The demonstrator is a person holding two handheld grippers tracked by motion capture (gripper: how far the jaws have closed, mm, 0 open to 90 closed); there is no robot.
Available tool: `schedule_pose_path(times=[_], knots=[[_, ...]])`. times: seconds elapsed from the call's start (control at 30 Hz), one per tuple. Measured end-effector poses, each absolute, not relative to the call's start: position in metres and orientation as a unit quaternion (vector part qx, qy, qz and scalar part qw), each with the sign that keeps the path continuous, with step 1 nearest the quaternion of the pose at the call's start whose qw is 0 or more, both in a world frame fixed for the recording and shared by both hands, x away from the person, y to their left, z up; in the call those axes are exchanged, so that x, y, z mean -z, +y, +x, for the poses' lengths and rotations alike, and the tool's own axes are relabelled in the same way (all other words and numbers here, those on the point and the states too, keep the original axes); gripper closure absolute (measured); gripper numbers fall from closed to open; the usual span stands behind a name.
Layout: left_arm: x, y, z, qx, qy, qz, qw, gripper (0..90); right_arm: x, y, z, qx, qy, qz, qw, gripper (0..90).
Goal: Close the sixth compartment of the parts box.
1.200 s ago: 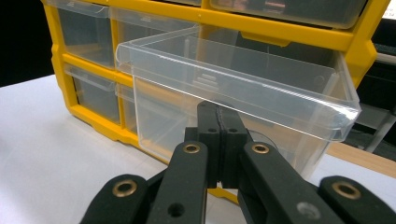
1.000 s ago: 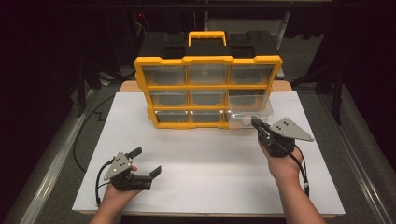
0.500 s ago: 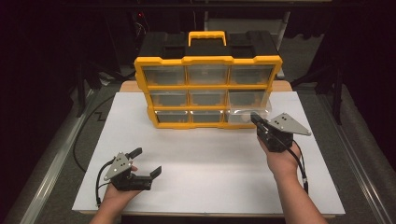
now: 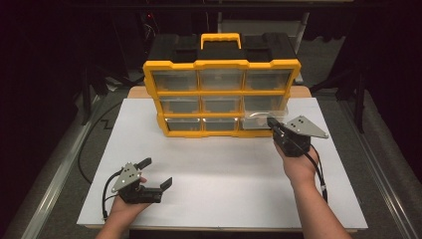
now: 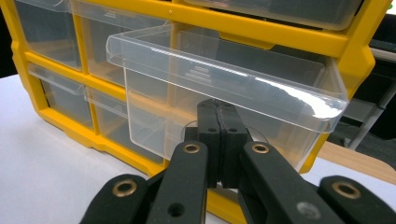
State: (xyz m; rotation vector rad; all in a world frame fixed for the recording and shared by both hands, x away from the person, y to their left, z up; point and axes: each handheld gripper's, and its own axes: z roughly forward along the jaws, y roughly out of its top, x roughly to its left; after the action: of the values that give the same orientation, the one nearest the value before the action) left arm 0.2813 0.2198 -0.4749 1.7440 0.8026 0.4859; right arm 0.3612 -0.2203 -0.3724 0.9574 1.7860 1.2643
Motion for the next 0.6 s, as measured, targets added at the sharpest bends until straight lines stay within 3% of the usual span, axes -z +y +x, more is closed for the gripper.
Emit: schedule_pose_path(times=[0.6], knots=[[0.475, 0.218, 0.281, -0.201, 0.338, 0.737, 0.549, 0.4, 0.370, -0.218, 0.378, -0.483, 0.693, 0.381, 0.376, 90.0]])
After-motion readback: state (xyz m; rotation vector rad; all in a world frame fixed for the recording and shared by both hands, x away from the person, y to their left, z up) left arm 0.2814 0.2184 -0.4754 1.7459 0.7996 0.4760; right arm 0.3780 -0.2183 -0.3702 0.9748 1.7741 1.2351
